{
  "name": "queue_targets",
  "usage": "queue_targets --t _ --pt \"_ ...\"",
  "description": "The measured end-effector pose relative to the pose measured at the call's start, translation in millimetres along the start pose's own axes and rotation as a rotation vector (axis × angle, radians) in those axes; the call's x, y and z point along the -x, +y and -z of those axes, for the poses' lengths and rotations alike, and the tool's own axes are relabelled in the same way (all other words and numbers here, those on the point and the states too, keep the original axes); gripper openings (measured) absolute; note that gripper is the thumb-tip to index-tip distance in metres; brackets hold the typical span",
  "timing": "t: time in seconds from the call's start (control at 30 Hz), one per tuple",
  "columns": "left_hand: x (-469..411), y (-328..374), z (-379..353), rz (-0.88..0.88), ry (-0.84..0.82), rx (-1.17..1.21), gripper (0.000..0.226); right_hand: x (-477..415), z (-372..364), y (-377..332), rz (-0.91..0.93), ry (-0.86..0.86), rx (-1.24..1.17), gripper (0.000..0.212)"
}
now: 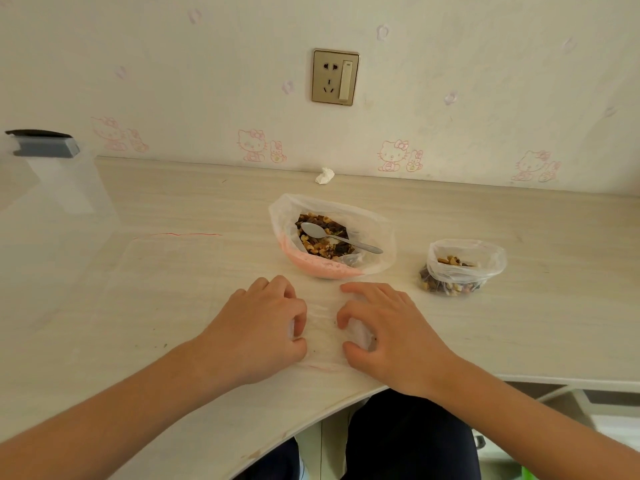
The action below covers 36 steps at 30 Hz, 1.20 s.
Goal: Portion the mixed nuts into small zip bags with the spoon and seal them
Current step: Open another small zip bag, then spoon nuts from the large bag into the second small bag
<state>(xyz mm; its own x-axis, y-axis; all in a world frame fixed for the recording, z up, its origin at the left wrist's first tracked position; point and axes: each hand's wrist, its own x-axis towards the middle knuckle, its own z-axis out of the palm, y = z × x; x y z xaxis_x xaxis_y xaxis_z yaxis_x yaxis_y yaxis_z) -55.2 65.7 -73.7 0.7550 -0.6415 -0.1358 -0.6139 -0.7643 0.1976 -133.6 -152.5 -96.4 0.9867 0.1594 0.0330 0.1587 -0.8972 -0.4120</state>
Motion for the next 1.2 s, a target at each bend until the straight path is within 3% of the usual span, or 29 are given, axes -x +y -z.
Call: queue_targets --t 0.13,0.27,0.47,0.6,0.73,0.93,1.07,1.2 --pt "4.4 0.5 1.6 -0.029 -0.013 0.05 0.012 3.7 -5.2 3.4 0.001 0.061 -0.095 0.023" --pt "11.2 1.1 3.7 -0.036 0.012 0.286 0.008 6.0 -1.0 4.6 -0.022 0.124 -0.392 0.019" --pt "21.3 -3.1 7.4 0.006 0.158 0.674 0.03 11.0 5.4 15.1 -0.019 0.424 -0.678 0.024" --pt "14.9 -11.1 13.3 0.016 0.396 0.828 0.029 -1.4 9.0 32.9 -0.128 0.548 -0.601 0.018" --pt "-21.8 -41.0 14.3 0.216 0.562 0.93 0.029 -25.8 15.9 52.8 -0.174 0.572 -0.463 0.019" --pt "-83.2 -56.1 10.2 0.405 0.353 0.95 0.064 -64.7 26.8 59.3 -0.272 0.433 -0.174 0.03" --pt "-108.1 -53.3 5.7 0.382 0.339 0.901 0.047 -82.8 30.7 55.7 -0.365 0.294 -0.048 0.028" --pt "-114.0 -56.2 0.4 0.347 0.356 0.876 0.028 -86.0 30.7 53.1 -0.361 0.314 -0.027 0.021"
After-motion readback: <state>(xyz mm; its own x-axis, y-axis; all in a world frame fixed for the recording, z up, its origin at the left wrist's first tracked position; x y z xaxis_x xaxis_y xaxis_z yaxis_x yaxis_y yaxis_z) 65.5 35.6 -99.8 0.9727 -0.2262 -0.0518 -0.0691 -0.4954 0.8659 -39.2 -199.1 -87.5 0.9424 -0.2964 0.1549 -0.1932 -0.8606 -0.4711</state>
